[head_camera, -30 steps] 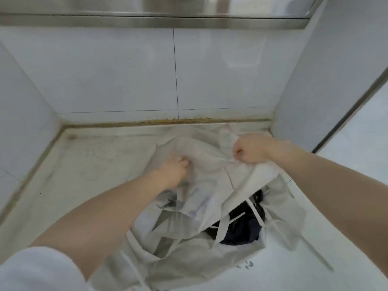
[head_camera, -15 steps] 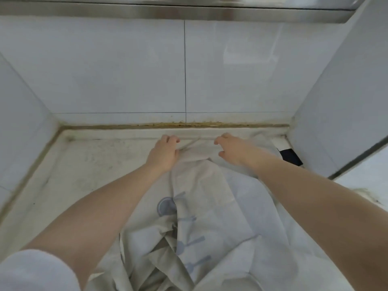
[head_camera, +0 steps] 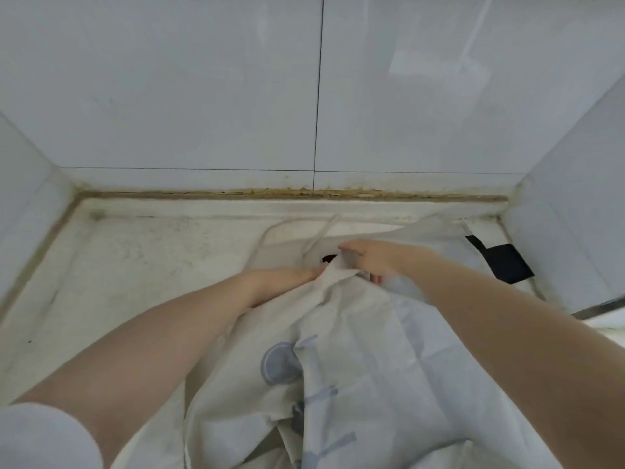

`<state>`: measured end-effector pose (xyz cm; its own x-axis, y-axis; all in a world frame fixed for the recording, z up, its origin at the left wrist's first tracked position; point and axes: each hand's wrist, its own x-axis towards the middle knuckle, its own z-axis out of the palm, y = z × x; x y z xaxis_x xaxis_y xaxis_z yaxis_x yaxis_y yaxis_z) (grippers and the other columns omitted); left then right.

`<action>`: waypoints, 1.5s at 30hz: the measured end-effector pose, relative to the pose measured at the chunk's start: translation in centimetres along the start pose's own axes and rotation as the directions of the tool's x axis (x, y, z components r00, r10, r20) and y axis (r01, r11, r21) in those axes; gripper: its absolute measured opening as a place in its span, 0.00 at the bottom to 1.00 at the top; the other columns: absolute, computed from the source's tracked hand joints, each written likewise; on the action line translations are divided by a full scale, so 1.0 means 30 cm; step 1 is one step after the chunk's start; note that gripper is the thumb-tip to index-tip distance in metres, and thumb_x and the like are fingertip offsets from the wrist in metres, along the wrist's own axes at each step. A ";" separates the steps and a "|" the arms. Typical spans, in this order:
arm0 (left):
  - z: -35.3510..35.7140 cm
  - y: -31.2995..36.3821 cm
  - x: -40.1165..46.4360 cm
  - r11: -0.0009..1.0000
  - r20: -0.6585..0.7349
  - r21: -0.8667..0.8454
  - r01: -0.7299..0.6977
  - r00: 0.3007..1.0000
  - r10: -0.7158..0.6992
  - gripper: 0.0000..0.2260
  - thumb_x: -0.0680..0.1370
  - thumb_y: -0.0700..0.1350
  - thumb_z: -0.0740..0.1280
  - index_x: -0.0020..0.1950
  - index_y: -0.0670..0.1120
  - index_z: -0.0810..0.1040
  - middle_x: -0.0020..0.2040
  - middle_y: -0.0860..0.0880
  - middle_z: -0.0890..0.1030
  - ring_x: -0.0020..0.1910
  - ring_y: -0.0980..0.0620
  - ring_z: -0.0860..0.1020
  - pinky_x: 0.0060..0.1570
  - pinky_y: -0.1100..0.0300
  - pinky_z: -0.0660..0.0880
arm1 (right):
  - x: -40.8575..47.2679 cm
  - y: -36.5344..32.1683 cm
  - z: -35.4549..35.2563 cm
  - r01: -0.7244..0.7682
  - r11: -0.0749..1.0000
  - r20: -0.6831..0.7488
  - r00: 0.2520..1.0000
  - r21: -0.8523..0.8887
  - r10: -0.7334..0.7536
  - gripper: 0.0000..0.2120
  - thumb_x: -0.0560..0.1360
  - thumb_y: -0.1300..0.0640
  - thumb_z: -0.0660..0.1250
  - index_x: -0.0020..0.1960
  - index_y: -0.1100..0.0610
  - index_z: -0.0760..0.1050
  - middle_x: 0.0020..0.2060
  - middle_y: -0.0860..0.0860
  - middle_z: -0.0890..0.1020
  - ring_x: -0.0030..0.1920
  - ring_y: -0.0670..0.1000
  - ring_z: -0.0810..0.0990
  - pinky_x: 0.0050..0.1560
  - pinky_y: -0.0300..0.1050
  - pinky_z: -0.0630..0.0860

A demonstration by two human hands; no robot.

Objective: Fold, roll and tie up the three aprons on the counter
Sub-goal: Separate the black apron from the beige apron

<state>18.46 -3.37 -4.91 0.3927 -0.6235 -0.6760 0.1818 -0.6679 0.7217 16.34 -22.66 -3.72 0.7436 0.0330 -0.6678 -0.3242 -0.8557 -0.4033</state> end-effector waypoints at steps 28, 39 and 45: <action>-0.002 0.210 -0.343 0.062 -0.293 0.952 0.301 0.827 0.481 0.16 0.79 0.42 0.57 0.67 0.47 0.66 0.63 0.44 0.73 0.62 0.44 0.72 0.55 0.53 0.67 | -0.467 0.111 -0.107 -0.248 0.530 -0.437 0.859 -0.811 -0.266 0.25 0.78 0.59 0.56 0.74 0.49 0.57 0.69 0.54 0.65 0.69 0.56 0.64 0.66 0.49 0.60; -0.088 -0.046 -0.157 0.641 -0.440 0.754 0.145 0.836 0.328 0.21 0.79 0.35 0.56 0.72 0.43 0.65 0.74 0.44 0.61 0.71 0.44 0.62 0.69 0.52 0.61 | -0.274 0.077 0.028 -0.168 0.821 -0.476 0.868 -0.545 -0.139 0.17 0.82 0.55 0.53 0.69 0.56 0.64 0.68 0.56 0.65 0.67 0.58 0.66 0.64 0.53 0.66; -0.144 -0.004 -0.026 0.733 -0.401 0.677 0.073 0.872 0.283 0.26 0.79 0.34 0.57 0.76 0.47 0.56 0.76 0.46 0.59 0.73 0.46 0.61 0.70 0.53 0.60 | -0.125 0.100 -0.027 -0.204 0.846 -0.328 0.944 -0.492 0.038 0.19 0.80 0.55 0.56 0.70 0.54 0.62 0.62 0.53 0.75 0.69 0.54 0.66 0.73 0.55 0.44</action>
<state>22.03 -1.06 -3.84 0.7547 -0.5697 -0.3253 -0.4481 -0.8098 0.3786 13.04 -25.76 -1.92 0.8816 -0.1703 -0.4403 -0.1390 -0.9849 0.1028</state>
